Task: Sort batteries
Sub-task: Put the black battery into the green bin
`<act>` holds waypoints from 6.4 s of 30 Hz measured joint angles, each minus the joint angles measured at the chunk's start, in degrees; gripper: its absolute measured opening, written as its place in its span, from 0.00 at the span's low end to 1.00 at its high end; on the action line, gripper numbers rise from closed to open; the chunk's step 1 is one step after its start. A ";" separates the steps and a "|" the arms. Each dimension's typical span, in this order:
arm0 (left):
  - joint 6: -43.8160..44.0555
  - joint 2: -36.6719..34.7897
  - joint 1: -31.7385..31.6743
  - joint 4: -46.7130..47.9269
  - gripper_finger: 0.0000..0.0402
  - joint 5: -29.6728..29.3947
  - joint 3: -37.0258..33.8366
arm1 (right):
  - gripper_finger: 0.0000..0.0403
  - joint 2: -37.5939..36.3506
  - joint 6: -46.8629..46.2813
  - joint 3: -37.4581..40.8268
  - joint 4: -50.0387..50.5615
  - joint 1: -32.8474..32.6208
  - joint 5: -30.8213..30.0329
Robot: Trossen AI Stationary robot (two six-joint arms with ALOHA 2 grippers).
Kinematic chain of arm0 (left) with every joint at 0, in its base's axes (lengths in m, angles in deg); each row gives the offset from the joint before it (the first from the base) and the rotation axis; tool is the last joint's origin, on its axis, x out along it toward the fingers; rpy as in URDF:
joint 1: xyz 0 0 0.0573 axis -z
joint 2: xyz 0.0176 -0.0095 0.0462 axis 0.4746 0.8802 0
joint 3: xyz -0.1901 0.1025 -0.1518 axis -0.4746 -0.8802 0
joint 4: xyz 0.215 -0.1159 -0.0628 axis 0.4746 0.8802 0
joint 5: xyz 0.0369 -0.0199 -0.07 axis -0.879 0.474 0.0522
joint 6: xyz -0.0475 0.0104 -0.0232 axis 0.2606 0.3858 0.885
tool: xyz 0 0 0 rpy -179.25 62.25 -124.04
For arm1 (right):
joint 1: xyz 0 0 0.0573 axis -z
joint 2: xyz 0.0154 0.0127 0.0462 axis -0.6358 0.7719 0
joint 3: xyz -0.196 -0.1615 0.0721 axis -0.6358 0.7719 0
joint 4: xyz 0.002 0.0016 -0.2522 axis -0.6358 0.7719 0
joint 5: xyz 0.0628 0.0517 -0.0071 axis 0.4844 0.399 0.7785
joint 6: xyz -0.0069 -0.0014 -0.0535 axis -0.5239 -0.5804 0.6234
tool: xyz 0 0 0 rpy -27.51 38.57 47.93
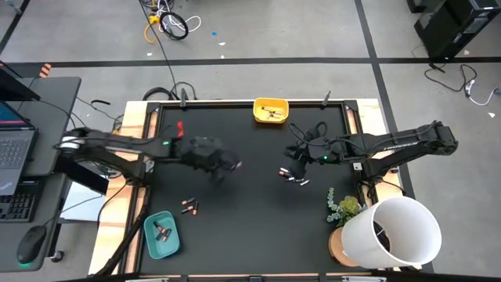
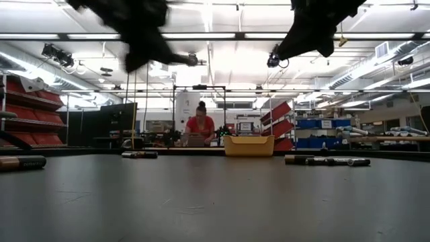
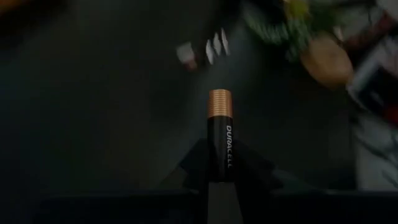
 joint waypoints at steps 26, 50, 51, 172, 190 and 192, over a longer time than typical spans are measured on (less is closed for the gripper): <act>75.59 -14.38 56.54 23.57 0.15 1.20 -12.74 | 0.22 0.13 6.61 0.00 -6.44 12.62 0.52; 91.35 -6.70 56.69 11.87 0.47 1.55 -22.30 | 0.22 0.15 7.75 0.00 -8.06 12.53 3.36; 91.37 -6.70 56.69 12.10 0.49 1.53 -21.69 | 0.22 0.15 7.89 0.00 -8.38 12.53 3.36; 14.64 6.77 19.19 22.95 0.12 -4.80 -16.44 | 0.22 6.03 1.41 0.02 -15.45 8.82 12.88; 15.18 -3.06 21.45 31.55 0.12 -3.84 -2.69 | 0.22 6.05 2.04 0.00 -15.02 8.82 12.73; 16.58 -3.53 23.18 35.81 0.12 -2.30 0.51 | 0.22 6.03 2.99 0.00 -14.99 8.82 12.73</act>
